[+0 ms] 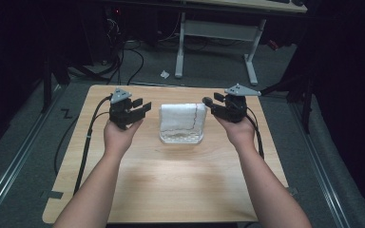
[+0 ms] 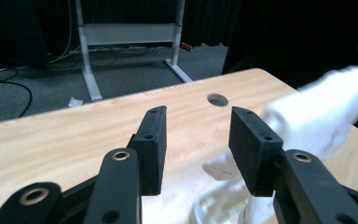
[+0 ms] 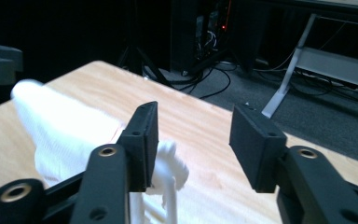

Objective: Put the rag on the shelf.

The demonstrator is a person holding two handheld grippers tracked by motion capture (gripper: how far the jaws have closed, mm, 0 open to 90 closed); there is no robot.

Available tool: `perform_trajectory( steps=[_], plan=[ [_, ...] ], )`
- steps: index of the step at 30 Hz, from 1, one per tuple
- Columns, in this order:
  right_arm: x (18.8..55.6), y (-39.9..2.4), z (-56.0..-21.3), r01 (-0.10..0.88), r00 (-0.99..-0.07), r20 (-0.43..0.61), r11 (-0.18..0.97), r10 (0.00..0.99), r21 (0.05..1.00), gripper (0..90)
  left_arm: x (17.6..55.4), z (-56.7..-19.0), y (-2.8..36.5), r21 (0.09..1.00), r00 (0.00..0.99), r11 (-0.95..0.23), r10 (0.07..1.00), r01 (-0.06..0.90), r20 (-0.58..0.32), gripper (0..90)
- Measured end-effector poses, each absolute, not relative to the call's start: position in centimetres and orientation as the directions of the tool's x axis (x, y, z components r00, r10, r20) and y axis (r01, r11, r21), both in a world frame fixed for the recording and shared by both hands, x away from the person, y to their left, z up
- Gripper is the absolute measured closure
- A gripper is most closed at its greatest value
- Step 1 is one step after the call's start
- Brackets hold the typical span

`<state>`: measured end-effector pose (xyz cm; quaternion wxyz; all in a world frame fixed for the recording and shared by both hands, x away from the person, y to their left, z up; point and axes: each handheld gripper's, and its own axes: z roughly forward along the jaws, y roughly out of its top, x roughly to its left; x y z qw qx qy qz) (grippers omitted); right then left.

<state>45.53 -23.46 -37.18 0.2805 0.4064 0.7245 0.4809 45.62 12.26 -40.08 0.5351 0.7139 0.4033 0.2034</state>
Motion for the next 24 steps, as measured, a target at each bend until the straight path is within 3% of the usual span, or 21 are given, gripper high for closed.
perform_trajectory(
  steps=[12, 24],
  plan=[
    [39.7, -24.3, -39.9, 0.3, -0.521, -0.082, 0.272, 0.85, 0.914, 44.9, 38.6, -43.8, 14.2, 0.913, 0.626, -0.172, 0.773, 0.369, -0.107, 55.0],
    [34.9, -24.4, -46.4, 0.418, -0.534, -0.012, 0.276, 0.845, 0.865, 41.8, 33.4, -50.2, 13.9, 0.838, 0.687, -0.31, 0.719, 0.449, -0.103, 50.9]
  ],
)
